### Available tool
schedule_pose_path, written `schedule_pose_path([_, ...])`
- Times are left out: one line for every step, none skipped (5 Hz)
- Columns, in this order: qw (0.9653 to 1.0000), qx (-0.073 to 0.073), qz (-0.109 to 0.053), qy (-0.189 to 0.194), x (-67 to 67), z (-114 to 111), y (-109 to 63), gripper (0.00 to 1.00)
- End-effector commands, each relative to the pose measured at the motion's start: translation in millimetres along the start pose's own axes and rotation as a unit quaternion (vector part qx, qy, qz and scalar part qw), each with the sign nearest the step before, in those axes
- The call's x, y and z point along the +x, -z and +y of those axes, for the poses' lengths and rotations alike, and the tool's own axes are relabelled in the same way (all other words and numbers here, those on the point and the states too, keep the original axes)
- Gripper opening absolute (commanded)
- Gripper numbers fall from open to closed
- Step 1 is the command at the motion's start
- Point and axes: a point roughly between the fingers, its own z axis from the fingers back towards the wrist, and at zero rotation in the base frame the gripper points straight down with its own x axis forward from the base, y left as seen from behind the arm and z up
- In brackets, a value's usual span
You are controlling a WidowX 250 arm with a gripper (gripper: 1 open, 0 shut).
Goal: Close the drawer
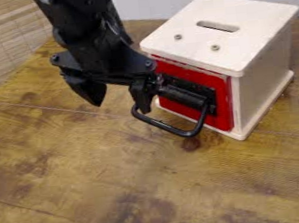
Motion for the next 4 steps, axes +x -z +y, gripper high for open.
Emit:
schedule_pose_path([0.9997, 0.02, -0.014, -0.005, 13.0, 2.2, -21.4, 1.0])
schedule_pose_path([0.9994, 0.031, -0.011, -0.005, 26.4, -2.8, -30.5, 1.0])
schedule_pose_path([0.9993, 0.036, -0.006, 0.003, 34.0, -11.5, -37.1, 1.0])
schedule_pose_path([0.9993, 0.037, 0.001, 0.005, 28.8, -8.6, -40.4, 1.0])
